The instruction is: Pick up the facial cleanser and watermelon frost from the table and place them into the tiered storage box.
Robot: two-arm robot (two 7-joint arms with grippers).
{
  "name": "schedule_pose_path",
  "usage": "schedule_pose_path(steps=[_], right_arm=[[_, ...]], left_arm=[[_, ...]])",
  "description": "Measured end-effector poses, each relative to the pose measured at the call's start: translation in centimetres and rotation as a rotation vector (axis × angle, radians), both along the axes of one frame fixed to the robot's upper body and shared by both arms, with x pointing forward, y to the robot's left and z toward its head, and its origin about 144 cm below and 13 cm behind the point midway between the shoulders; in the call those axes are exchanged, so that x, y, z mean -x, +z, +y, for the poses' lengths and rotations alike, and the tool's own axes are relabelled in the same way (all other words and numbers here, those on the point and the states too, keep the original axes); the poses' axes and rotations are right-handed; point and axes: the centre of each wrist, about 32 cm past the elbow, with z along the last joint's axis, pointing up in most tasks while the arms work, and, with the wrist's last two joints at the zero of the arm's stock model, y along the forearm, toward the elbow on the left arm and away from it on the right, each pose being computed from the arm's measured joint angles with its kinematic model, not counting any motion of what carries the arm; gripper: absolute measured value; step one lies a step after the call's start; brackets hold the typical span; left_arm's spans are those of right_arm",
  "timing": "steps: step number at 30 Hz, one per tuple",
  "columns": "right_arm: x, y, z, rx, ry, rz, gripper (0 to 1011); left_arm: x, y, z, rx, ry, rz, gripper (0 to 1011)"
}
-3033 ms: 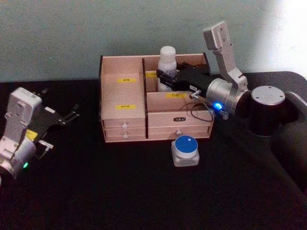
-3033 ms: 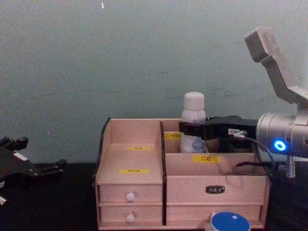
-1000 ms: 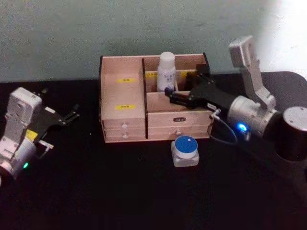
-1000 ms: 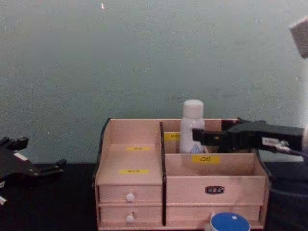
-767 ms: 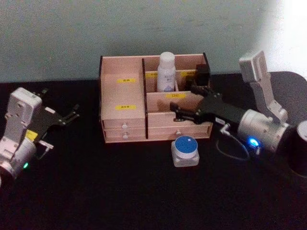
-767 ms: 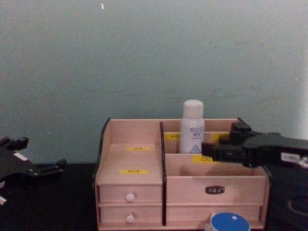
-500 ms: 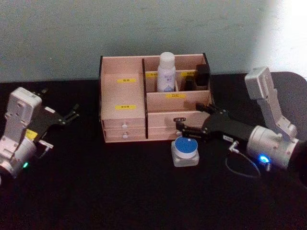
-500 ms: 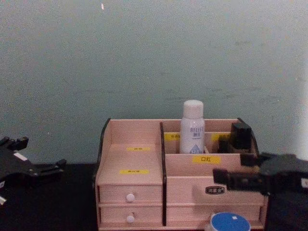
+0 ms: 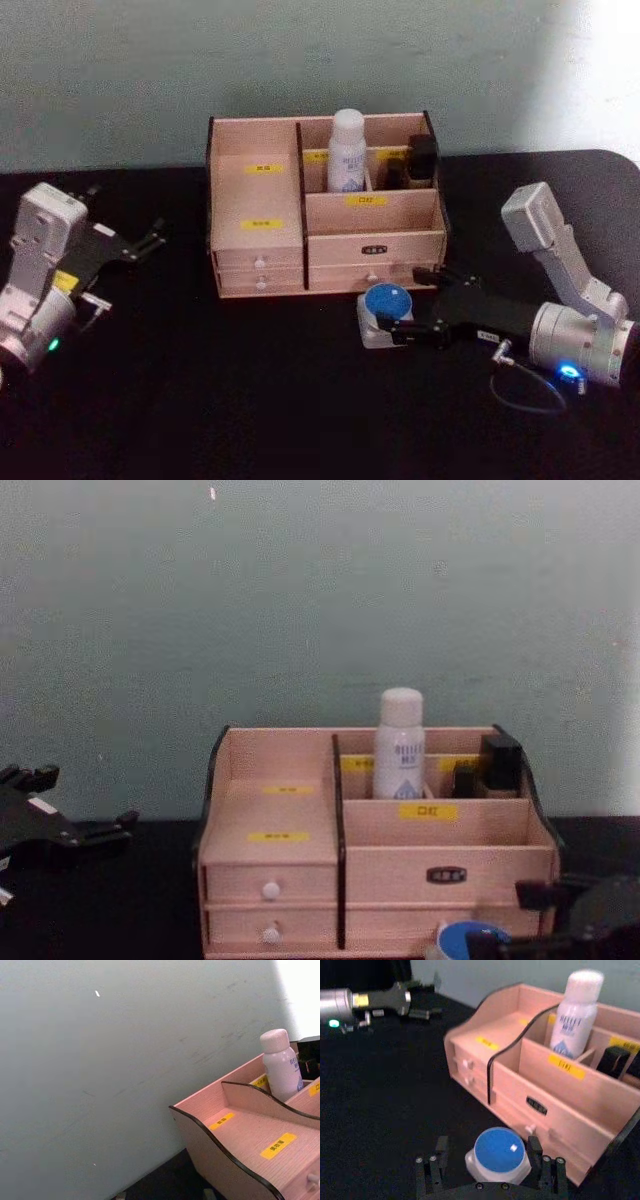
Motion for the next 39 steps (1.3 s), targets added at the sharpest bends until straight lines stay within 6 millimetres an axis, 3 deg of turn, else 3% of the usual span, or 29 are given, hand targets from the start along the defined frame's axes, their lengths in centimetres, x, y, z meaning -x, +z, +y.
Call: schedule_pose_path(steps=[39], right_arm=[[-1.7, -1.7, 1.0, 0.082, -0.008, 0.016, 1000]], left_arm=[[0.0, 0.0, 0.0, 0.000, 0.000, 0.000, 1001]])
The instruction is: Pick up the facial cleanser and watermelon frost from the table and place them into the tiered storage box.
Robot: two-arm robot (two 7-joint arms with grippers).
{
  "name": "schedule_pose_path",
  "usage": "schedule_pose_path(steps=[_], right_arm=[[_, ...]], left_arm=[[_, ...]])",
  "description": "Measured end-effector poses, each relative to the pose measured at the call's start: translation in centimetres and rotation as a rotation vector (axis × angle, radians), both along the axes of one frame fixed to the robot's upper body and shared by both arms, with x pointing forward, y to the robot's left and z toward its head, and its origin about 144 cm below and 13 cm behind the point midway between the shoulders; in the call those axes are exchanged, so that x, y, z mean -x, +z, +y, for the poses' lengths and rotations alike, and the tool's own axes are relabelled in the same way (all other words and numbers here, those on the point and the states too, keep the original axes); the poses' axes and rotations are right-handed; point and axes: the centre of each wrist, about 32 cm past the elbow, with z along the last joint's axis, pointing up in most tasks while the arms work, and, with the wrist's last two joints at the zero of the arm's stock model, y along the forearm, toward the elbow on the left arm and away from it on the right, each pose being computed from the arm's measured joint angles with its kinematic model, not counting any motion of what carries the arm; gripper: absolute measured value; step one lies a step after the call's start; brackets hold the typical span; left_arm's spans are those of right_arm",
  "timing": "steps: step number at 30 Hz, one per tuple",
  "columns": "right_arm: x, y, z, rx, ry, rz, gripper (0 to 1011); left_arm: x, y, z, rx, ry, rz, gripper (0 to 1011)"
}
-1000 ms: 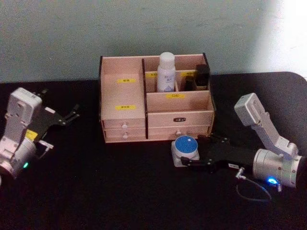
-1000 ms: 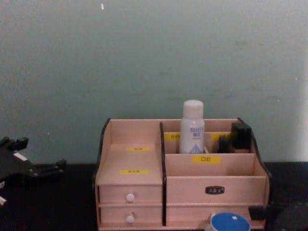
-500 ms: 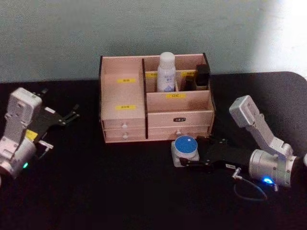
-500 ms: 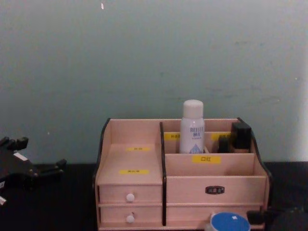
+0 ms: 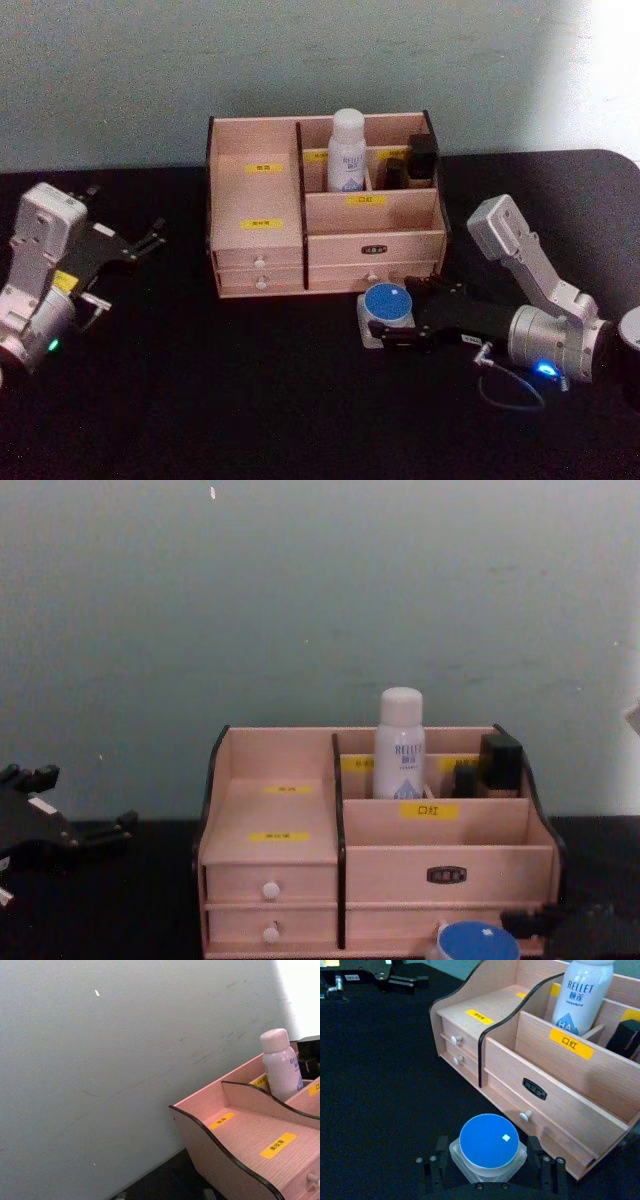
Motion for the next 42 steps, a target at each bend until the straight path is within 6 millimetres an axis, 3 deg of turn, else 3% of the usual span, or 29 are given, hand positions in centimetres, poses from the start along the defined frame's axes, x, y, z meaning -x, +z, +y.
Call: schedule_pose_path(steps=[38, 42], right_arm=[[-0.26, -0.33, 0.28, -0.001, -0.009, 0.006, 1000], [-0.26, -0.33, 0.27, -0.001, -0.009, 0.007, 953]], left_arm=[[0.00, 0.00, 0.00, 0.000, 0.000, 0.000, 1001], [0.00, 0.00, 0.00, 0.000, 0.000, 0.000, 1001]])
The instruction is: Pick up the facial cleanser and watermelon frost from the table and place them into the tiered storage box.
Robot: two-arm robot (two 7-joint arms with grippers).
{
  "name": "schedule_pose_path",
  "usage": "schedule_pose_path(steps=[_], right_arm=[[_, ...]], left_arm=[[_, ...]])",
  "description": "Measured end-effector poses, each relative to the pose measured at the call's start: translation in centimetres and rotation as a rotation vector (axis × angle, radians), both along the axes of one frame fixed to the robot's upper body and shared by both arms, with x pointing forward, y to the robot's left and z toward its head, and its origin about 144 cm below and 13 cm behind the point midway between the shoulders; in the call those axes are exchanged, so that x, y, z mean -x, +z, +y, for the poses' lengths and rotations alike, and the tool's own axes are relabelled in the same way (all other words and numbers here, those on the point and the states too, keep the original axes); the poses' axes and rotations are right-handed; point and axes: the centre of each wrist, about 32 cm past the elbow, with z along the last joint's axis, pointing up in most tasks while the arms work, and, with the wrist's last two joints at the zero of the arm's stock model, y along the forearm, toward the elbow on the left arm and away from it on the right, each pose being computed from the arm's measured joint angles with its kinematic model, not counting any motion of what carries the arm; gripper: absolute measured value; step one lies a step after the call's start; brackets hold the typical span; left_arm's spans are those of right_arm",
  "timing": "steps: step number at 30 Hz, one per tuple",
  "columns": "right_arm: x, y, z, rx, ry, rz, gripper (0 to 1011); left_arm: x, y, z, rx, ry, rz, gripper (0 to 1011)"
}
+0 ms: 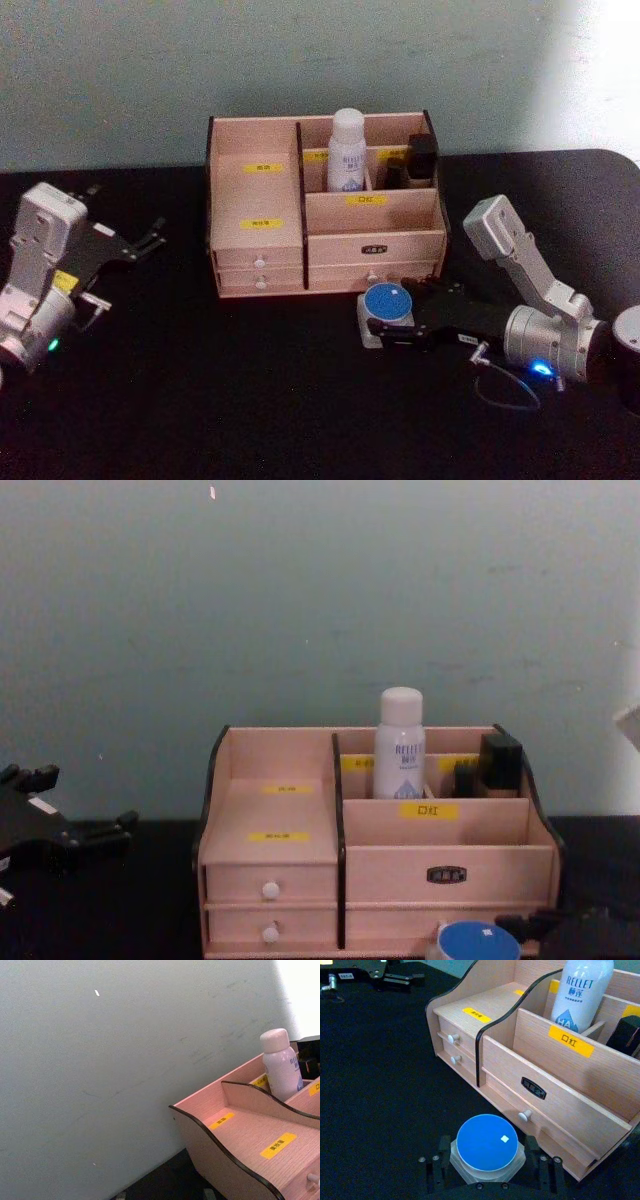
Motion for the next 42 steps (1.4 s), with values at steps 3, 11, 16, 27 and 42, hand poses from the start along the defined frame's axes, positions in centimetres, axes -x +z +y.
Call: schedule_pose_path(steps=[3, 11, 16, 27, 42], right_arm=[[0.0, 0.0, 0.0, 0.000, 0.000, 0.000, 883], [0.0, 0.0, 0.0, 0.000, 0.000, 0.000, 708], [0.0, 0.0, 0.0, -0.001, 0.000, 0.000, 708], [0.0, 0.0, 0.0, -0.002, 0.000, 0.001, 708], [0.7, 2.6, -0.6, -0.089, 0.013, -0.047, 708]], left_arm=[[0.0, 0.0, 0.0, 0.000, 0.000, 0.000, 1001], [0.0, 0.0, 0.0, 0.000, 0.000, 0.000, 1001], [0.0, 0.0, 0.0, 0.000, 0.000, 0.000, 1001], [0.0, 0.0, 0.0, 0.000, 0.000, 0.000, 1001], [0.0, 0.0, 0.0, 0.000, 0.000, 0.000, 1001]])
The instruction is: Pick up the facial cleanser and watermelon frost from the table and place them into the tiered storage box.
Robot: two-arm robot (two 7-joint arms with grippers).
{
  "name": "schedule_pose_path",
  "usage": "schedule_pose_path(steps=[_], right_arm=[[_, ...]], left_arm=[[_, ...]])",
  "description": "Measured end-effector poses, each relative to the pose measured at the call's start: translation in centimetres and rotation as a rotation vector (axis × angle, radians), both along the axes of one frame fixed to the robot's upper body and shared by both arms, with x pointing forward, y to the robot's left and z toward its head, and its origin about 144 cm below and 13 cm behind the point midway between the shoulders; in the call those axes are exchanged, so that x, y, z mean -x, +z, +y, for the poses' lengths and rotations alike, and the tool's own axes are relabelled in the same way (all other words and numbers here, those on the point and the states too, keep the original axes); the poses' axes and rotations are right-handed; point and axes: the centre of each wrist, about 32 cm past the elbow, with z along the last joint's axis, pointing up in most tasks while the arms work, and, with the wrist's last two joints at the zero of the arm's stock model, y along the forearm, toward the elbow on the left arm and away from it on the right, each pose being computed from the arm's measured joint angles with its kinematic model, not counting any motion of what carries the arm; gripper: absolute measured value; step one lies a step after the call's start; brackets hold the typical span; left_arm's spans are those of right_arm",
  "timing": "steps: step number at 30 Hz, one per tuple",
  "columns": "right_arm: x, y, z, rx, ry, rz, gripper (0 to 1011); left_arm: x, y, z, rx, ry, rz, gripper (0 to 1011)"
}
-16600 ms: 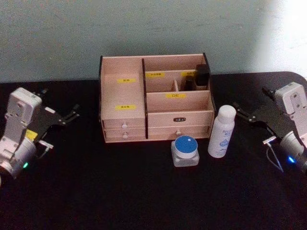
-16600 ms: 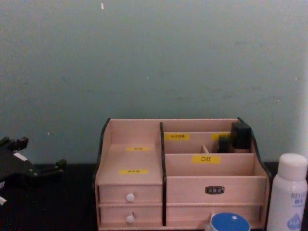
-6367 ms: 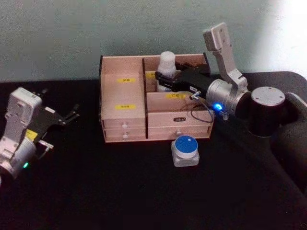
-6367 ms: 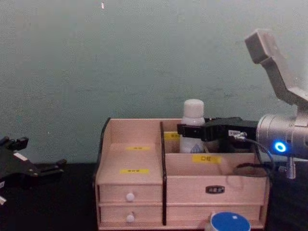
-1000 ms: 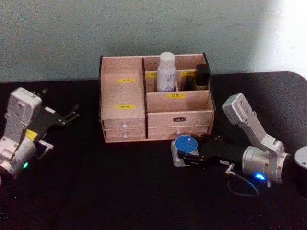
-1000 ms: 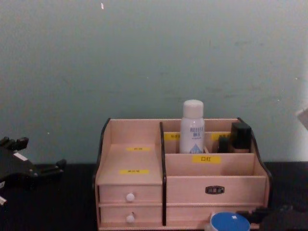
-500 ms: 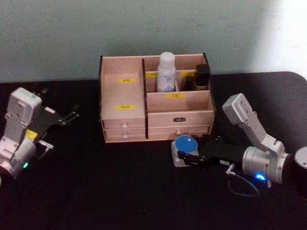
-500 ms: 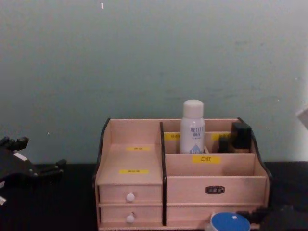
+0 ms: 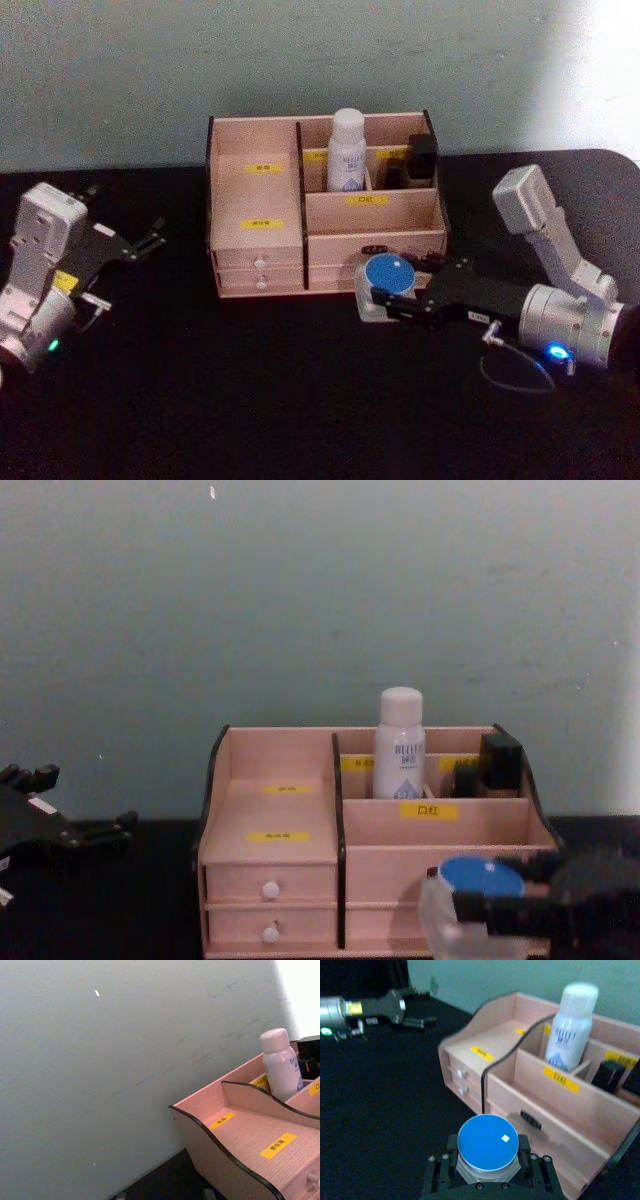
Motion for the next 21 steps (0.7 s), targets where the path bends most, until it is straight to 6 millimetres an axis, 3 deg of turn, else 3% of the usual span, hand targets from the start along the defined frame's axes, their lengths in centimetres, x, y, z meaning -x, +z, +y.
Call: schedule_pose_path(steps=[10, 21], right_arm=[[-0.6, 2.5, 0.5, -0.032, 0.007, -0.085, 708], [-3.1, 4.1, 2.1, -0.019, 0.018, -0.136, 708]], left_arm=[[0.0, 0.0, 0.0, 0.000, 0.000, 0.000, 1001], [0.0, 0.0, 0.0, 0.000, 0.000, 0.000, 1001]])
